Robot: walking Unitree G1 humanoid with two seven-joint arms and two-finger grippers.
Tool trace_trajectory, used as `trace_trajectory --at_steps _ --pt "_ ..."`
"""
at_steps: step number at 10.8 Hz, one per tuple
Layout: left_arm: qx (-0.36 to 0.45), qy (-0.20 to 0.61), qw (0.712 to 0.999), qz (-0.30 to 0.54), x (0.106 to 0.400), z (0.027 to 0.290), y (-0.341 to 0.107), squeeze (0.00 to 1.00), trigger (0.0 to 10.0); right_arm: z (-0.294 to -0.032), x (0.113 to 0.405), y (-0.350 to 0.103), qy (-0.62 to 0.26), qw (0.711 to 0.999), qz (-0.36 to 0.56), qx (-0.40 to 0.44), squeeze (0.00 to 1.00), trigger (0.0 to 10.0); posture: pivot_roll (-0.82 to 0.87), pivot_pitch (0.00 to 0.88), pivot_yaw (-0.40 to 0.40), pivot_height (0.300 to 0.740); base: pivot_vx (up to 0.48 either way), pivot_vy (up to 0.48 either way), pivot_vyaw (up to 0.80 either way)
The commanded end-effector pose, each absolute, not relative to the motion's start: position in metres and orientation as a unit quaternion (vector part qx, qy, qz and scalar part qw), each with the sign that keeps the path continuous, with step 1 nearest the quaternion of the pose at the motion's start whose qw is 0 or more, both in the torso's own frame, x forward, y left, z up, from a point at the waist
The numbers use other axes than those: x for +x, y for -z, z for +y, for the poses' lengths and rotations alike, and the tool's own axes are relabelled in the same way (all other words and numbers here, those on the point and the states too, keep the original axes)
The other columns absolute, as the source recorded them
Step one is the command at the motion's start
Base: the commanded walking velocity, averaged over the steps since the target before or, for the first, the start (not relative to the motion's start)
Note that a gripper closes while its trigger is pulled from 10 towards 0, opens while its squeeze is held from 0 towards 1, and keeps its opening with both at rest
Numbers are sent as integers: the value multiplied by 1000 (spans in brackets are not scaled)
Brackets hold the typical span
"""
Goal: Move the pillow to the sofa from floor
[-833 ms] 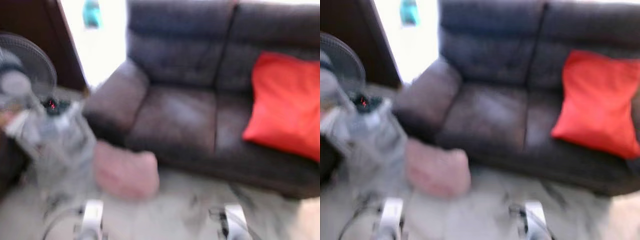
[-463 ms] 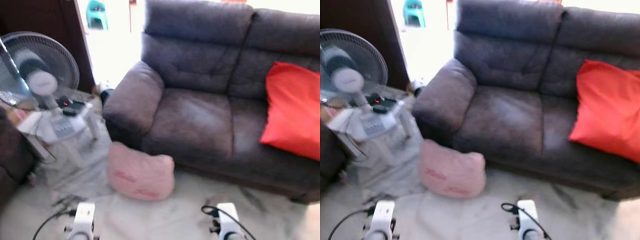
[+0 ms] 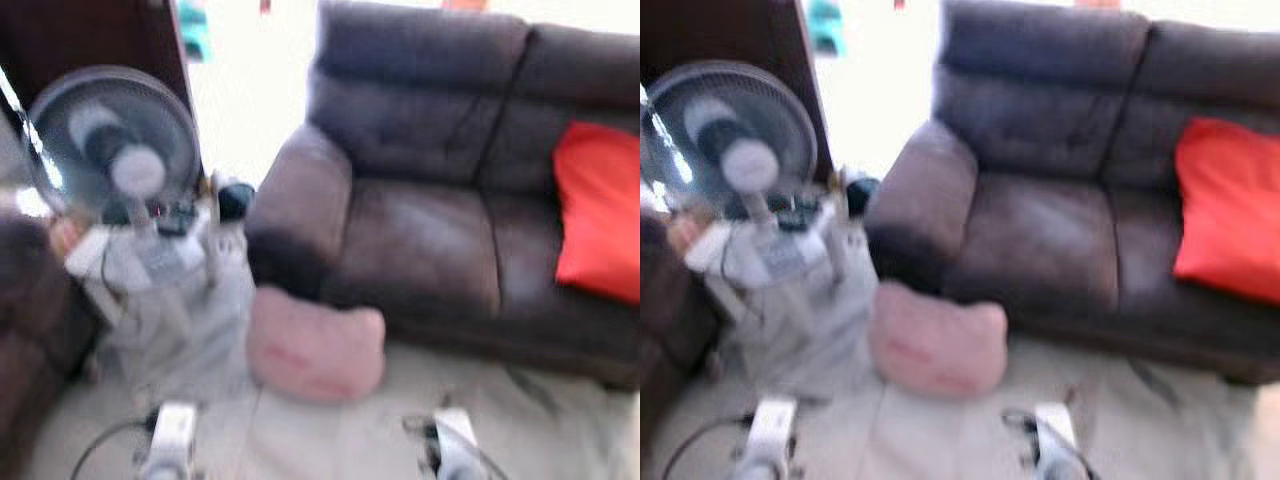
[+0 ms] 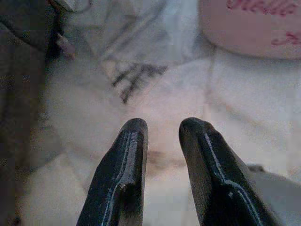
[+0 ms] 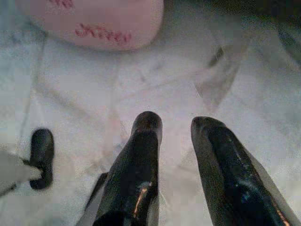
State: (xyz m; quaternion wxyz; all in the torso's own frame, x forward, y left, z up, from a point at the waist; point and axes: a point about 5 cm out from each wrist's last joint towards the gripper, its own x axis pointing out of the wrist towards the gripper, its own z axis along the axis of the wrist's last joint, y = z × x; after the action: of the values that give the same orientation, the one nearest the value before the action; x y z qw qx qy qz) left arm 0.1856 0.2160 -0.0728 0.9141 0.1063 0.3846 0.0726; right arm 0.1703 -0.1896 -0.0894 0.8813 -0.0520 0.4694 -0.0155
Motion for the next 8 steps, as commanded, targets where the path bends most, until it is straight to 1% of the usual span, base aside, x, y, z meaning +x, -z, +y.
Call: trace_trajectory --at_steps 1,4,8 --pt "104 -64 916 381 189 208 73 0 10000 -200 165 90 28 878 474 -58 0 10000 47 16 -44 740 0 0 0" --pt "93 -51 927 360 197 203 68 0 10000 -201 164 90 28 877 476 -59 0 10000 49 25 -49 740 0 0 0" --pt "90 -46 928 358 202 199 67 0 10000 -201 166 90 29 879 473 -57 0 10000 49 30 -51 740 0 0 0"
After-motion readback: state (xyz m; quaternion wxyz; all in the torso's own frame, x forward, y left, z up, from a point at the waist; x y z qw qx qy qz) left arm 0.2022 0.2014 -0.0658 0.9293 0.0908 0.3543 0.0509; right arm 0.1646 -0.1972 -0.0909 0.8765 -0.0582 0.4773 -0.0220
